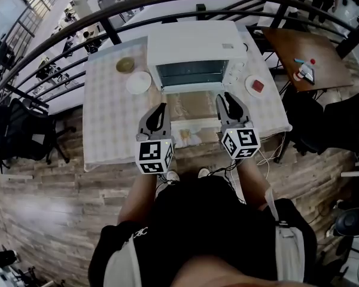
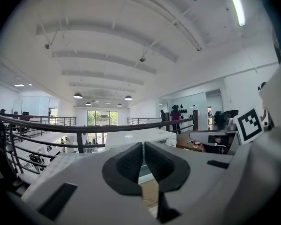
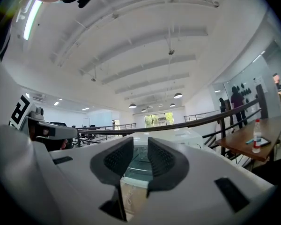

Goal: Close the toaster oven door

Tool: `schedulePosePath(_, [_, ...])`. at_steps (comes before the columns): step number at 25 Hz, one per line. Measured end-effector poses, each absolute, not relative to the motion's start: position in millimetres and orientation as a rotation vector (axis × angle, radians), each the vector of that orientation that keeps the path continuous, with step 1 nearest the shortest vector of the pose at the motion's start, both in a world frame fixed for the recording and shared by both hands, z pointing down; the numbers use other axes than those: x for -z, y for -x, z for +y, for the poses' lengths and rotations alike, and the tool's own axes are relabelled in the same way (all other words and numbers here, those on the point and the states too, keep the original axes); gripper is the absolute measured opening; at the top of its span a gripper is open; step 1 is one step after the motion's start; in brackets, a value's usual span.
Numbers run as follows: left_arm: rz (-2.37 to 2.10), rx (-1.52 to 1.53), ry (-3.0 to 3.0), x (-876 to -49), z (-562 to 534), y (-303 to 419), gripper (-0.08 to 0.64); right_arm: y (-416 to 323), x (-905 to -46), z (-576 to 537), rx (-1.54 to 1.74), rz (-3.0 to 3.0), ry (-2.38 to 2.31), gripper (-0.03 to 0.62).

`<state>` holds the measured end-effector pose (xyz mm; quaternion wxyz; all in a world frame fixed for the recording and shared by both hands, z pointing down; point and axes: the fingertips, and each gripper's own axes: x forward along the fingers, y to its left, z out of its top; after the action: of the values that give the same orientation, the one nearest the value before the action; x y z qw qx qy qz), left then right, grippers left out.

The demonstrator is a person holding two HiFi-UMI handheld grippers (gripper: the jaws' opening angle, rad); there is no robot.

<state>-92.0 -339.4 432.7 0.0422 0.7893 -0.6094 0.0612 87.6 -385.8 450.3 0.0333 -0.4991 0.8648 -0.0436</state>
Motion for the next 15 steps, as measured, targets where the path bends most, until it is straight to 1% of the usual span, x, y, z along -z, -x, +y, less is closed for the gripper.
schedulePosePath(15, [-1.748, -0.237, -2.422, -459.9, -358.1, 85.4, 0.025, -135.4, -598.1, -376.0, 0.512, 2.736, 1.902, 0.089])
